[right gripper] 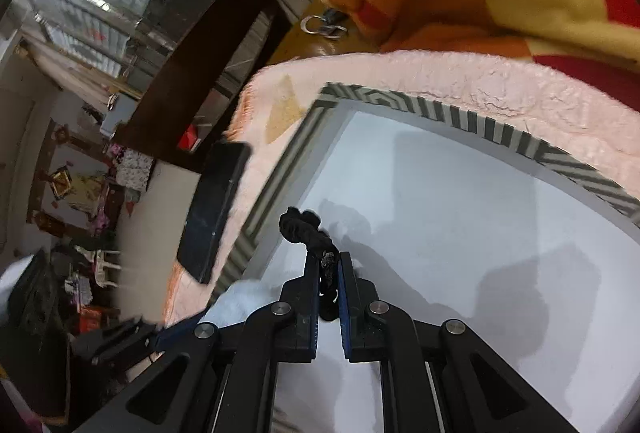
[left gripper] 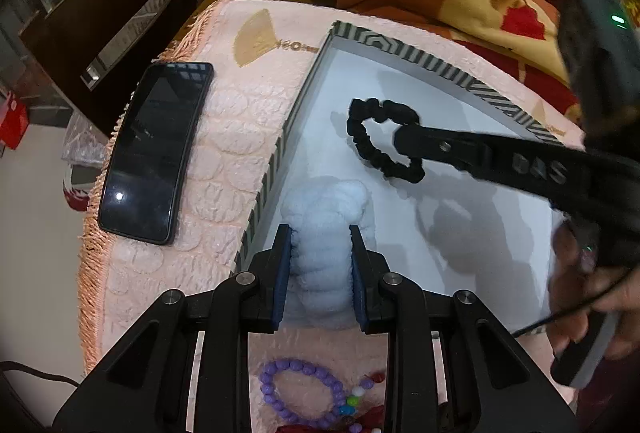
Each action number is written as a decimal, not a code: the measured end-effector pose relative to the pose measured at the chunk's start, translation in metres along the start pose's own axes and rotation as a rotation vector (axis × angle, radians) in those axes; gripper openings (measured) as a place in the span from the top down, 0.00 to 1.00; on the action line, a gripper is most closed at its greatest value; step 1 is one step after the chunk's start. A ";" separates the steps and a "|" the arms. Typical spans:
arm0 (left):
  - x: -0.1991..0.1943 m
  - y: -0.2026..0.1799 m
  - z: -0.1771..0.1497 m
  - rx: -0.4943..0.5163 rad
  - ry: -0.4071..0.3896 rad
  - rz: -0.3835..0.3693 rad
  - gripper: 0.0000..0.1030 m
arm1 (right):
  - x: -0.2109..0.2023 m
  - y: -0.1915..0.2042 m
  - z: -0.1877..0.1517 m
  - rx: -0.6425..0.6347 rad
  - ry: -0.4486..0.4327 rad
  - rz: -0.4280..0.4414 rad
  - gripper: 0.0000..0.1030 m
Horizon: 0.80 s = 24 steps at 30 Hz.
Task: Organize jewelry
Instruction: 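Carry both scrunchies into the white tray and open both grippers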
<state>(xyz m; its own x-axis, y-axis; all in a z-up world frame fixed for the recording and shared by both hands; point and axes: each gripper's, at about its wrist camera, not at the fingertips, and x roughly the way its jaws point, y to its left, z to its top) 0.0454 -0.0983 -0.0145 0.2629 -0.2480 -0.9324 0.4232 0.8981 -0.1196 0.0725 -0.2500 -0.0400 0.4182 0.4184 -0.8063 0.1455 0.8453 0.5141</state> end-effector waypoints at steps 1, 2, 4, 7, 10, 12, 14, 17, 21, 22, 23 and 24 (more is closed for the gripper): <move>0.002 0.001 0.001 -0.007 0.004 0.002 0.75 | 0.003 -0.004 0.003 0.012 -0.003 -0.012 0.93; 0.004 0.001 0.001 -0.012 0.008 0.002 0.75 | 0.006 -0.008 0.006 0.026 -0.009 -0.026 0.93; 0.006 0.000 0.002 -0.015 0.011 0.002 0.75 | 0.007 -0.016 0.011 0.051 -0.028 -0.047 0.93; 0.008 0.000 0.002 -0.011 0.009 0.016 0.73 | 0.007 -0.015 0.011 0.032 -0.046 -0.054 0.92; 0.008 -0.003 0.002 -0.001 0.000 0.026 0.70 | 0.004 -0.011 0.010 0.010 -0.074 -0.073 0.74; 0.008 -0.007 0.002 0.011 -0.002 0.039 0.67 | -0.002 -0.010 0.010 0.006 -0.106 -0.066 0.65; 0.007 -0.007 0.001 0.007 0.001 0.030 0.64 | -0.008 -0.010 0.011 0.005 -0.123 -0.063 0.65; 0.004 -0.005 0.000 -0.003 0.000 0.021 0.60 | -0.020 -0.010 0.009 0.011 -0.134 -0.066 0.65; -0.005 -0.005 -0.003 -0.011 -0.018 0.012 0.50 | -0.033 -0.007 0.001 0.017 -0.143 -0.104 0.65; -0.006 -0.005 -0.004 -0.011 -0.024 0.012 0.47 | -0.036 -0.007 -0.001 0.022 -0.146 -0.111 0.65; -0.008 -0.005 -0.005 -0.011 -0.029 0.013 0.45 | -0.042 -0.007 -0.005 0.028 -0.150 -0.118 0.64; -0.010 -0.006 -0.006 -0.011 -0.034 0.015 0.41 | -0.045 -0.007 -0.007 0.031 -0.153 -0.122 0.63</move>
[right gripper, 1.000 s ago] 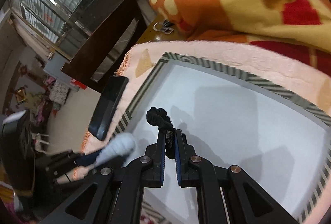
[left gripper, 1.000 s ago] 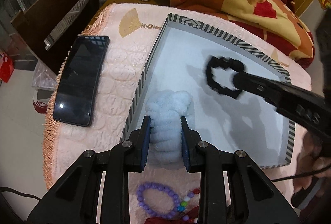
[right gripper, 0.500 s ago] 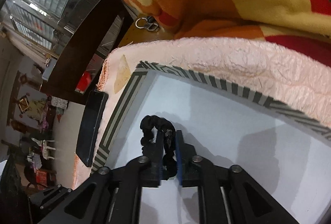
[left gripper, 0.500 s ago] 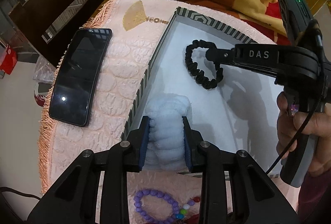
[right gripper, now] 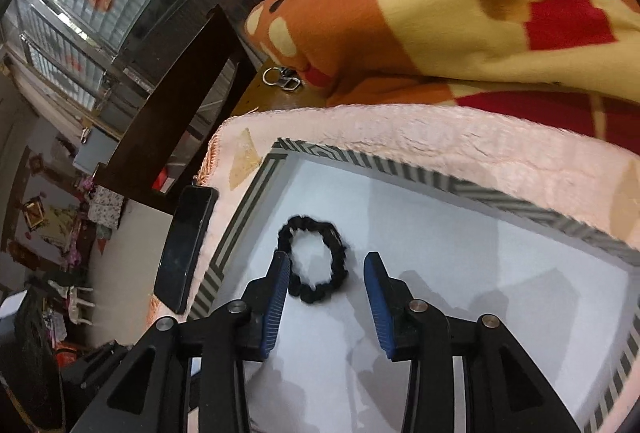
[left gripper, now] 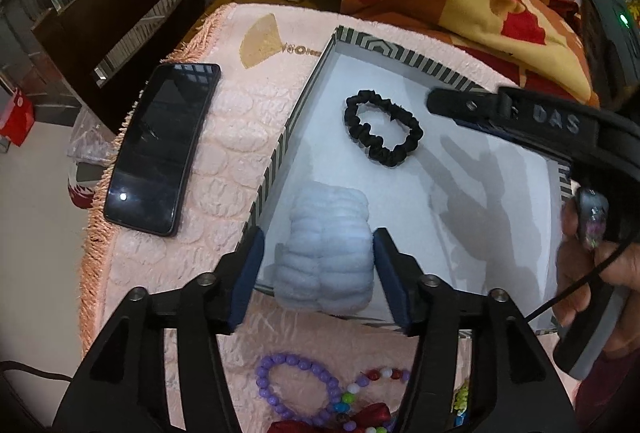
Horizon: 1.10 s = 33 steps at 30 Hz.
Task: Organize jewelry
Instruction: 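Carry both scrunchies into the white tray and open both grippers, then withdraw both grippers from the tray back to the accessory pile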
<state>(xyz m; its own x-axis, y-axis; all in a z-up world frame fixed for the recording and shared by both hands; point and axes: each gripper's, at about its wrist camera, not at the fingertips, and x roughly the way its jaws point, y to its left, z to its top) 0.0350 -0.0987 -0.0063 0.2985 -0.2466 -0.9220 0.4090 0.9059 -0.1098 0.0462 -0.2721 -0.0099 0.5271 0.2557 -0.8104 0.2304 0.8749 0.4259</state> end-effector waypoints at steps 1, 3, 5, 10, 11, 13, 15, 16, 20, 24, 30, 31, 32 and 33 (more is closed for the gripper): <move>-0.003 0.000 -0.001 -0.002 -0.006 -0.001 0.40 | -0.004 0.000 -0.003 0.003 -0.005 -0.006 0.62; -0.007 0.001 -0.003 -0.005 -0.013 -0.005 0.40 | -0.013 0.000 -0.009 0.006 -0.010 -0.020 0.60; -0.011 0.001 -0.005 -0.003 -0.021 -0.006 0.40 | -0.020 0.002 -0.016 0.010 -0.015 -0.024 0.60; -0.021 0.000 -0.011 0.007 -0.039 0.001 0.40 | -0.032 0.007 -0.035 0.016 -0.019 -0.035 0.59; -0.022 0.000 -0.012 0.008 -0.039 0.000 0.40 | -0.035 0.007 -0.039 0.016 -0.021 -0.039 0.59; -0.026 0.001 -0.015 0.010 -0.047 0.000 0.40 | -0.040 0.008 -0.046 0.022 -0.026 -0.045 0.59; -0.029 0.001 -0.016 0.012 -0.058 0.012 0.40 | -0.046 0.008 -0.054 0.029 -0.031 -0.044 0.59; -0.031 0.001 -0.018 0.016 -0.062 0.019 0.40 | -0.050 0.008 -0.057 0.034 -0.036 -0.043 0.59; -0.037 0.003 -0.024 0.022 -0.065 0.019 0.40 | -0.060 0.010 -0.070 0.040 -0.042 -0.053 0.59; -0.041 0.002 -0.032 0.033 -0.070 0.022 0.40 | -0.070 0.014 -0.084 0.036 -0.042 -0.060 0.59; -0.048 0.011 -0.045 0.028 -0.064 0.014 0.40 | -0.092 0.020 -0.109 0.033 -0.053 -0.075 0.59; -0.050 0.015 -0.048 0.022 -0.066 0.013 0.40 | -0.096 0.021 -0.114 0.030 -0.058 -0.080 0.59; -0.052 0.019 -0.050 0.016 -0.068 0.013 0.40 | -0.099 0.021 -0.118 0.031 -0.062 -0.083 0.58; -0.053 0.023 -0.052 0.009 -0.068 0.013 0.40 | -0.104 0.021 -0.124 0.033 -0.066 -0.086 0.58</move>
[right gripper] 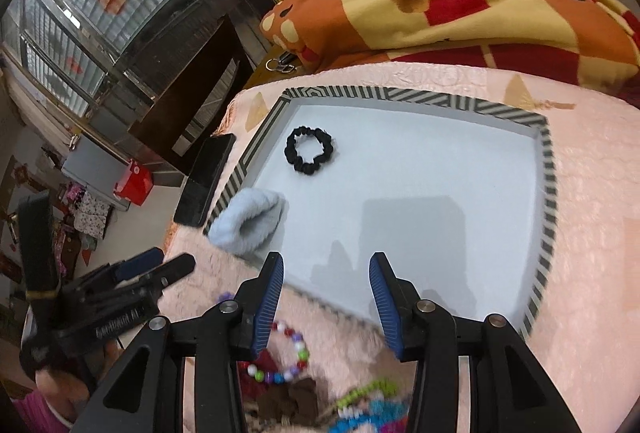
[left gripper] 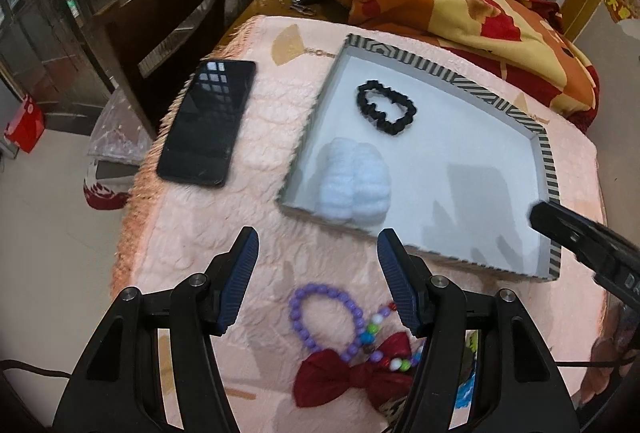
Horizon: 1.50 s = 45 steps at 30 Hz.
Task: Organize jewelry
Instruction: 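Withdraw both grippers from the tray back to the accessory pile, then grasp the multicolour bead bracelet with the right gripper while the left approaches the red bow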
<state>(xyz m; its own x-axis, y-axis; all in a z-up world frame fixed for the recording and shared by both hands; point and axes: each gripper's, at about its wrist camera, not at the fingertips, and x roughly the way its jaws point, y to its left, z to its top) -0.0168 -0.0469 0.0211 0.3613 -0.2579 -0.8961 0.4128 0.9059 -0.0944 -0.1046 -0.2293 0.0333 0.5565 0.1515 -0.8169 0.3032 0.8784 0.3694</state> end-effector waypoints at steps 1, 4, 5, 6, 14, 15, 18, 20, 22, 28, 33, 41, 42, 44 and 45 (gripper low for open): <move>-0.001 0.003 -0.002 -0.005 0.002 -0.003 0.40 | -0.004 -0.001 -0.005 0.004 -0.002 -0.003 0.57; -0.004 0.013 -0.012 -0.014 0.022 -0.023 0.40 | -0.014 -0.004 -0.022 0.019 -0.013 -0.021 0.46; -0.005 0.016 -0.015 -0.017 0.029 -0.032 0.40 | -0.018 -0.005 -0.027 0.024 -0.017 -0.028 0.45; -0.007 0.018 -0.019 -0.018 0.033 -0.042 0.40 | -0.021 -0.007 -0.034 0.029 -0.018 -0.035 0.45; -0.017 0.021 -0.049 0.045 0.068 -0.104 0.40 | -0.031 -0.011 -0.075 0.055 0.004 -0.070 0.45; -0.017 0.021 -0.052 0.054 0.073 -0.108 0.40 | -0.031 -0.009 -0.080 0.054 0.010 -0.071 0.45; -0.012 0.025 -0.064 0.080 0.106 -0.121 0.40 | -0.026 -0.004 -0.094 0.049 0.027 -0.069 0.45; -0.008 0.028 -0.072 0.086 0.122 -0.134 0.40 | -0.024 -0.002 -0.103 0.059 0.033 -0.059 0.45; -0.004 0.030 -0.078 0.095 0.140 -0.151 0.40 | -0.022 -0.002 -0.110 0.072 0.041 -0.055 0.45; 0.004 0.028 -0.094 0.131 0.182 -0.204 0.40 | -0.023 0.010 -0.114 0.011 0.041 -0.045 0.45; 0.009 0.032 -0.093 0.103 0.198 -0.194 0.40 | -0.015 0.034 -0.104 -0.111 0.038 -0.037 0.48; 0.011 0.049 -0.082 0.040 0.183 -0.151 0.40 | 0.020 0.072 -0.092 -0.333 0.124 -0.015 0.71; 0.011 0.050 -0.082 0.044 0.187 -0.151 0.40 | 0.025 0.074 -0.092 -0.352 0.140 -0.013 0.74; 0.014 0.050 -0.084 0.049 0.195 -0.150 0.40 | 0.036 0.079 -0.094 -0.392 0.172 -0.009 0.75; 0.015 0.051 -0.085 0.050 0.199 -0.149 0.40 | 0.041 0.082 -0.094 -0.414 0.187 -0.004 0.75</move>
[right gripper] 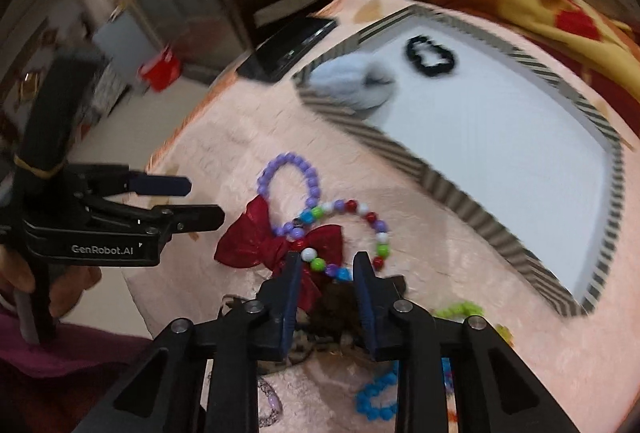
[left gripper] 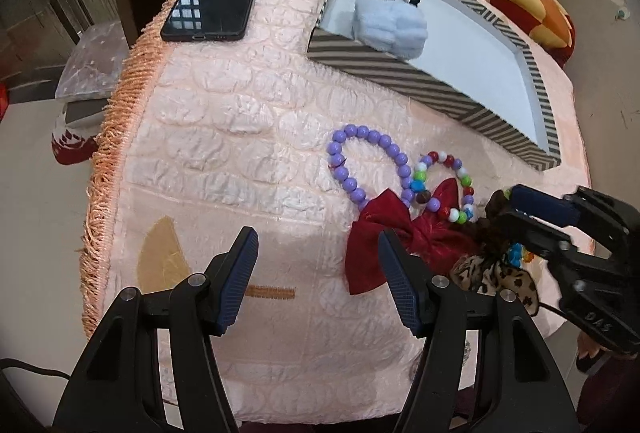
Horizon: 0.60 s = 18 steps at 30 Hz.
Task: Organize jewelry
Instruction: 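Grasp the multicolour bead bracelet with the right gripper while the left approaches the red bow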
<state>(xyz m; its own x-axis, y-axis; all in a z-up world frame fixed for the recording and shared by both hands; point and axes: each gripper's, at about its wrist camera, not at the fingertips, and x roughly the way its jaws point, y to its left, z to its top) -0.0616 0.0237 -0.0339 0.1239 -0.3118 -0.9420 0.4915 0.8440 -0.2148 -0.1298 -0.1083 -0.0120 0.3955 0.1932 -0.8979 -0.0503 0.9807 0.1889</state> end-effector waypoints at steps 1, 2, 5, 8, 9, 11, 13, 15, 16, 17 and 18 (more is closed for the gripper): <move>0.002 0.001 -0.001 -0.001 0.007 -0.001 0.40 | 0.005 0.002 0.001 -0.022 0.015 0.007 0.75; 0.004 0.002 -0.001 -0.002 0.013 -0.004 0.40 | 0.009 0.004 0.003 -0.041 0.027 0.010 0.75; 0.007 0.000 -0.001 0.003 0.020 -0.025 0.40 | 0.019 0.005 0.007 -0.079 0.060 0.010 0.75; 0.010 -0.005 -0.001 0.019 0.030 -0.037 0.38 | 0.030 0.005 0.010 -0.111 0.102 0.020 0.75; 0.011 -0.006 0.000 0.018 0.032 -0.046 0.37 | 0.032 0.006 0.011 -0.119 0.114 0.029 0.75; 0.013 -0.007 0.001 0.009 0.033 -0.058 0.35 | 0.037 0.006 0.010 -0.132 0.131 0.034 0.78; 0.016 -0.009 0.003 -0.002 0.038 -0.073 0.35 | 0.042 0.003 0.009 -0.125 0.150 0.022 0.87; 0.021 -0.012 0.005 0.001 0.045 -0.073 0.35 | 0.043 -0.003 0.009 -0.096 0.146 0.023 0.92; 0.023 -0.013 0.005 0.004 0.048 -0.071 0.35 | 0.041 -0.006 0.009 -0.076 0.136 0.034 0.92; 0.025 -0.014 0.005 0.006 0.050 -0.071 0.35 | 0.038 -0.009 0.009 -0.061 0.124 0.040 0.92; 0.027 -0.016 0.005 0.007 0.052 -0.073 0.35 | 0.034 -0.013 0.009 -0.042 0.111 0.047 0.92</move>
<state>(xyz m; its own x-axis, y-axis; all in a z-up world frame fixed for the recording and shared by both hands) -0.0617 -0.0005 -0.0546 0.0428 -0.3491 -0.9361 0.5033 0.8169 -0.2816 -0.1072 -0.1143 -0.0412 0.2880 0.2389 -0.9273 -0.1060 0.9704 0.2171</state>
